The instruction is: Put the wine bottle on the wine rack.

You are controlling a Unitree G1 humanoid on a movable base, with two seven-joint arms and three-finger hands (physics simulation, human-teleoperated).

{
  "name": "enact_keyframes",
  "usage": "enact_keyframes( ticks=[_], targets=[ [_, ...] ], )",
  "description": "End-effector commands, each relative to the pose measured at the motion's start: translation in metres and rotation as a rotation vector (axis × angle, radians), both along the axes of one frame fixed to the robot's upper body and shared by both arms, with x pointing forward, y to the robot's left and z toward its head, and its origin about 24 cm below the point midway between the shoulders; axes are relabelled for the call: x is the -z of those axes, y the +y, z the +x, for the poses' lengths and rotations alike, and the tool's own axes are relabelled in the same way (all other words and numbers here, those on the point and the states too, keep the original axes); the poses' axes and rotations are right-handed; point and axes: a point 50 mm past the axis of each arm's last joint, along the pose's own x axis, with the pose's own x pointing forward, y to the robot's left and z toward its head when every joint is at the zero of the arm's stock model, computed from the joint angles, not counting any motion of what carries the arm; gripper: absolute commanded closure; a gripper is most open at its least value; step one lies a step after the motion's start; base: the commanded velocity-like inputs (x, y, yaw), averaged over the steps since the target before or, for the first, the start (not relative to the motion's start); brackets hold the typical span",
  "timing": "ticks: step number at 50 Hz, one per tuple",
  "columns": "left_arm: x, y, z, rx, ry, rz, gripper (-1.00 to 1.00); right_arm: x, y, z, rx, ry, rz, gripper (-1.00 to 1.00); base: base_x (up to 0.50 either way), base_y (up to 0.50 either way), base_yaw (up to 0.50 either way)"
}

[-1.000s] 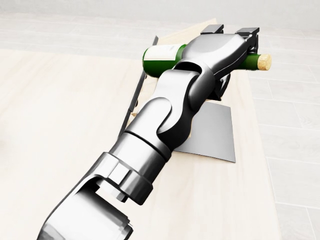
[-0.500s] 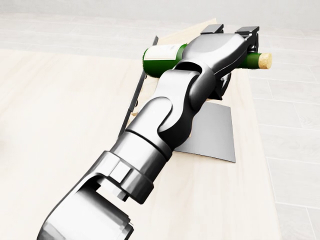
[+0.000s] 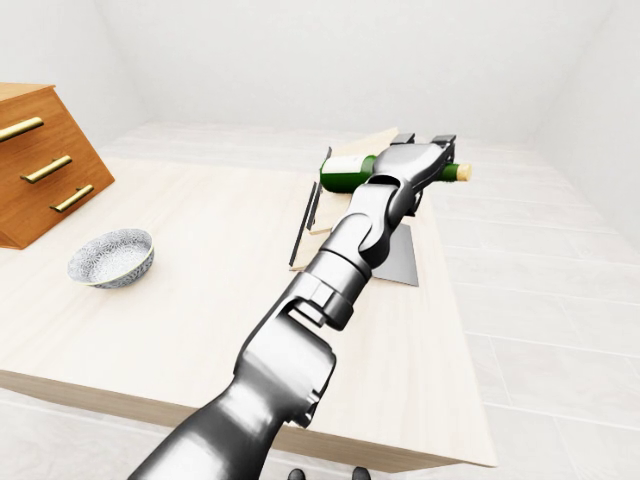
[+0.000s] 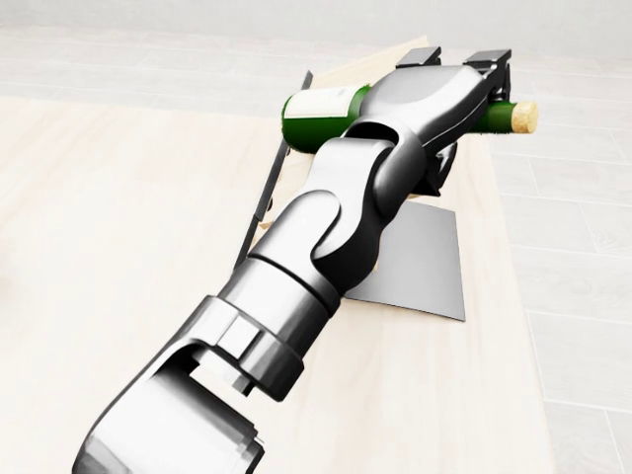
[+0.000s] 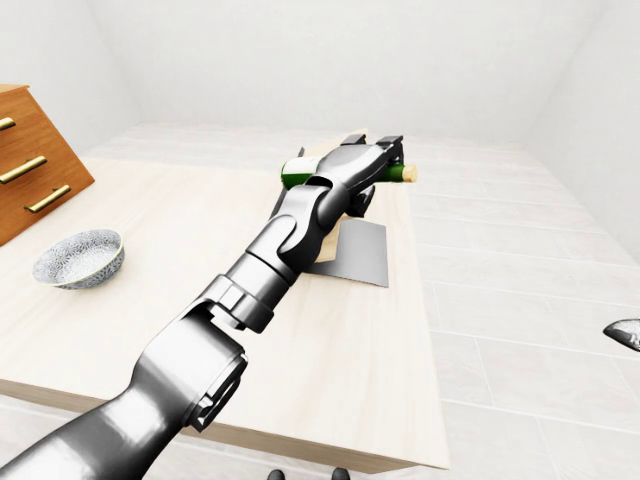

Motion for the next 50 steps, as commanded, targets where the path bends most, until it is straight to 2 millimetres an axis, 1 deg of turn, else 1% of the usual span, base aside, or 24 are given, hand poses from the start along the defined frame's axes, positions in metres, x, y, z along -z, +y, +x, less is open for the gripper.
enact_keyframes(
  ticks=[1,3,5,6,8,9,10,12,18,19,20,21,22,24,29,31,33,34,37,40,42,44,49,50],
  targets=[
    [0.0109,0.006,0.0052,0.003,0.132,-0.126,1.0,0.001,0.0003,0.0009,0.0,0.01,-0.002,-1.0,0.0,0.0,0.0],
    [0.0113,0.0065,0.0058,0.0,0.136,-0.128,1.0,0.0009,0.0002,0.0007,0.0,0.011,-0.002,-1.0,0.0,0.0,0.0],
    [0.0103,0.0073,0.0064,-0.004,0.131,-0.132,0.88,0.0007,0.0002,0.0006,0.0,0.011,-0.004,-1.0,0.0,0.0,0.0],
    [0.0103,0.0073,0.0065,-0.004,0.131,-0.133,0.88,0.0007,0.0003,0.0006,0.0,0.011,-0.004,-1.0,0.0,0.0,0.0],
    [0.0098,0.0071,0.0064,-0.004,0.129,-0.133,0.68,0.0006,0.0005,0.0009,-0.002,0.012,-0.004,-1.0,0.0,0.0,0.0],
    [0.0099,0.0069,0.0062,-0.002,0.129,-0.13,0.5,0.0007,0.0006,0.001,-0.003,0.012,-0.004,-1.0,0.0,0.0,0.0],
    [0.0097,0.0068,0.0061,-0.001,0.128,-0.132,0.38,0.0007,0.0007,0.0012,-0.004,0.012,-0.004,-1.0,0.0,0.0,0.0],
    [0.0096,0.0072,0.0063,-0.003,0.127,-0.137,0.35,0.0008,0.0009,0.0015,-0.005,0.014,-0.005,-1.0,0.0,0.0,0.0],
    [0.01,0.008,0.007,-0.009,0.123,-0.137,0.13,0.0017,0.0008,0.0018,-0.003,0.021,-0.004,-1.0,0.0,0.0,0.0],
    [0.0105,0.0079,0.007,-0.009,0.126,-0.137,0.02,0.0019,0.0008,0.0019,-0.003,0.021,-0.004,-1.0,0.0,0.0,0.0],
    [0.0109,0.0079,0.007,-0.009,0.126,-0.136,0.02,0.0019,0.0008,0.002,-0.003,0.022,-0.005,-1.0,0.0,0.0,0.0],
    [0.0111,0.0079,0.007,-0.01,0.126,-0.138,-0.09,0.0019,0.0009,0.002,-0.004,0.022,-0.004,-1.0,0.0,0.0,0.0],
    [0.0111,0.0076,0.0068,-0.008,0.127,-0.138,-0.1,0.0019,0.0009,0.002,-0.003,0.023,-0.005,-1.0,0.0,0.0,0.0],
    [0.0106,0.0075,0.0066,-0.007,0.125,-0.136,-0.29,0.002,0.0007,0.0019,-0.003,0.024,-0.005,-1.0,0.0,0.0,0.0],
    [0.0104,0.0077,0.0067,-0.008,0.124,-0.138,-0.29,0.0024,0.0006,0.002,-0.001,0.028,-0.005,-1.0,0.0,0.0,0.0],
    [0.0104,0.0079,0.007,-0.009,0.124,-0.139,-0.43,0.0026,0.0005,0.002,0.0,0.029,-0.005,-1.0,0.0,0.0,0.0],
    [0.0099,0.0078,0.0069,-0.009,0.121,-0.138,-0.44,0.0028,0.0006,0.0021,0.0,0.031,-0.005,-1.0,0.0,0.0,0.0],
    [0.0098,0.0076,0.0068,-0.008,0.123,-0.14,-0.51,0.003,0.0007,0.0024,0.0,0.032,-0.005,-1.0,0.0,0.0,0.0],
    [0.01,0.0076,0.0068,-0.009,0.121,-0.139,-0.49,0.0034,0.0008,0.0027,0.001,0.034,-0.006,-1.0,0.0,0.0,0.0],
    [0.0093,0.0077,0.0069,-0.009,0.12,-0.139,-0.55,0.0036,0.0006,0.0025,0.002,0.037,-0.005,-1.0,0.0,0.0,0.0],
    [0.0087,0.0075,0.0067,-0.007,0.119,-0.141,-0.66,0.0039,0.0003,0.0023,0.004,0.039,-0.004,-1.0,0.0,0.0,0.0],
    [0.0076,0.0076,0.0067,-0.007,0.115,-0.143,-0.7,0.004,0.0003,0.0023,0.005,0.041,-0.005,-1.0,0.0,0.0,0.0],
    [0.0077,0.0076,0.0067,-0.006,0.116,-0.138,-0.64,0.0042,0.0011,0.0033,0.001,0.044,-0.009,-1.0,0.0,0.0,0.0],
    [0.0073,0.0078,0.0066,-0.007,0.112,-0.14,-0.53,0.0043,0.0011,0.0035,0.0,0.044,-0.009,-1.0,0.0,0.0,0.0]
  ],
)
